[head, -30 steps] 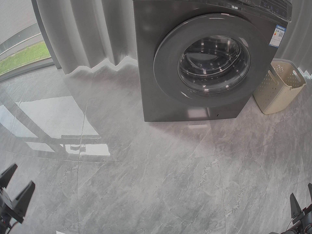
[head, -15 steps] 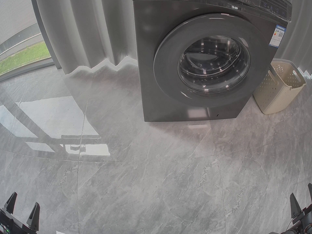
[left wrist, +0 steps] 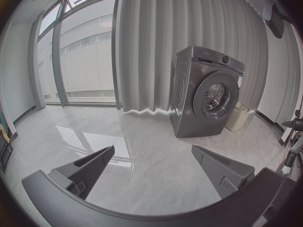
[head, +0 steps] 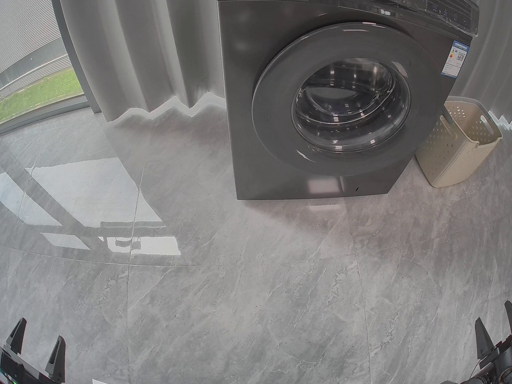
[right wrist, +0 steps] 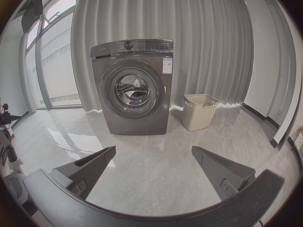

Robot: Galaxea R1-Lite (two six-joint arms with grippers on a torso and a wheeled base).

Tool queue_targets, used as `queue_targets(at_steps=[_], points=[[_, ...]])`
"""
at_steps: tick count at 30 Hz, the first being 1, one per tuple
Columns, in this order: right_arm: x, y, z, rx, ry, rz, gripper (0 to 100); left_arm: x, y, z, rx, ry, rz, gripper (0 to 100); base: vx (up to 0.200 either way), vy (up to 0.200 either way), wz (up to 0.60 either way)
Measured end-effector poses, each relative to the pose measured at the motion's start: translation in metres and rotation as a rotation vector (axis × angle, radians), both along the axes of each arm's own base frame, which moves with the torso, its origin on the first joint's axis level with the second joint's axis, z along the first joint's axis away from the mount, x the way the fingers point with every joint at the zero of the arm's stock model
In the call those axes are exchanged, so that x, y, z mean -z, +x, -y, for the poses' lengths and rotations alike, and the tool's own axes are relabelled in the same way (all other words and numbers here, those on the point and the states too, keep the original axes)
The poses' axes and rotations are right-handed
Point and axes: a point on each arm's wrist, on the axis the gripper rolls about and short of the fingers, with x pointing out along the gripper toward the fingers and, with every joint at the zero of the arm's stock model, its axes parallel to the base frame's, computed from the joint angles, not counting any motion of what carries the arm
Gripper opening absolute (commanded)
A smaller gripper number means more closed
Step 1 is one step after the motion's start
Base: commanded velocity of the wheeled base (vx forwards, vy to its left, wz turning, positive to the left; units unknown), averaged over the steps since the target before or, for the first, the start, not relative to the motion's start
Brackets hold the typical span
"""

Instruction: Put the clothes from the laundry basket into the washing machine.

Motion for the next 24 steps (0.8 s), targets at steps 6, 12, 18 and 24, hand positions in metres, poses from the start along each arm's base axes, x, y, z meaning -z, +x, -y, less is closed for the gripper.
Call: queue_targets(at_steps=[6,12,18,24], points=[[0.000,0.000,0.000,-0.001,0.011,0.000,100,0.001,0.000,0.001,0.033,0.054,-0.004,100,0.000,0.000,0.00],[0.000,0.000,0.000,-0.001,0.019,0.002,100,0.001,0.000,0.000,0.026,0.050,-0.004,100,0.000,-0.100,0.00],[-0.002,0.000,0.000,0.001,0.029,0.023,100,0.001,0.000,0.000,0.025,0.036,-0.004,100,0.000,-0.200,0.00],[-0.031,-0.009,0.000,-0.015,0.049,0.119,100,0.001,0.000,0.000,0.022,0.031,-0.004,100,0.000,-0.200,0.00]])
